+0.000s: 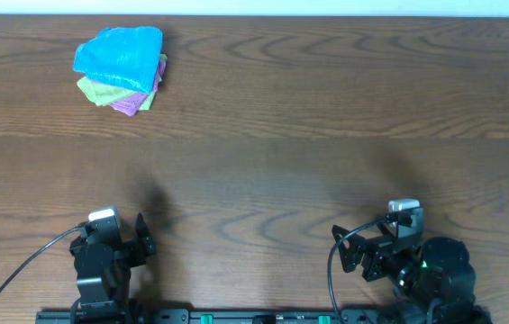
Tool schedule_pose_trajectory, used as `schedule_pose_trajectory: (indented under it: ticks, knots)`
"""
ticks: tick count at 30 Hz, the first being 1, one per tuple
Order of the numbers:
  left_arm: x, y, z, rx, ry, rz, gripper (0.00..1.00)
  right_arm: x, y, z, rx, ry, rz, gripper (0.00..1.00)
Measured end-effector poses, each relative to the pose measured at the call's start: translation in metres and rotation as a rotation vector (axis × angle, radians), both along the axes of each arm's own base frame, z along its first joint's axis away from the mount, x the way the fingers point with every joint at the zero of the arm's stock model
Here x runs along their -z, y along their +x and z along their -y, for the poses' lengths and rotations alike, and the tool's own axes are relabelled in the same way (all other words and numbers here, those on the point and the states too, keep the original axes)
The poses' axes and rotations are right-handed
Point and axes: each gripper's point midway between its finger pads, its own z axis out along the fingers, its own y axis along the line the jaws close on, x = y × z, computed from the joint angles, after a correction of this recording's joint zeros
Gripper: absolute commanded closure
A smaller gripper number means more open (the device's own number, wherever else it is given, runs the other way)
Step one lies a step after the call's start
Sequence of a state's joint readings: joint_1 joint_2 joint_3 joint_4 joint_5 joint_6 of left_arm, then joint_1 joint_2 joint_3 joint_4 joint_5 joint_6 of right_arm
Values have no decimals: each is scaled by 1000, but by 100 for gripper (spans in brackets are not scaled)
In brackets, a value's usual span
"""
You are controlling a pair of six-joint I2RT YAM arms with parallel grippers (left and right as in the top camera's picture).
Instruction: Fold the cloth
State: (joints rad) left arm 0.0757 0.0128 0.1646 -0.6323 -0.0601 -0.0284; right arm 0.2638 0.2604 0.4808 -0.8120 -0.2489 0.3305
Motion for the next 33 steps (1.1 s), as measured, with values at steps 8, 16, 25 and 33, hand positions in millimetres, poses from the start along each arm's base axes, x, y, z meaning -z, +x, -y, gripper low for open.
schedule_pose_trajectory:
  ticks: [8, 16, 25, 33]
  knots:
    - [0, 0, 0, 0, 0, 0, 5, 0, 0, 0, 0, 0, 0, 1]
    - [0, 0, 0, 0, 0, 0, 5, 3, 4, 9, 50, -34, 2, 1]
    - [0, 0, 0, 0, 0, -1, 5, 47, 22, 43, 196, -166, 33, 1]
    - [1, 0, 0, 0, 0, -3, 5, 71, 23, 69, 274, -249, 77, 1]
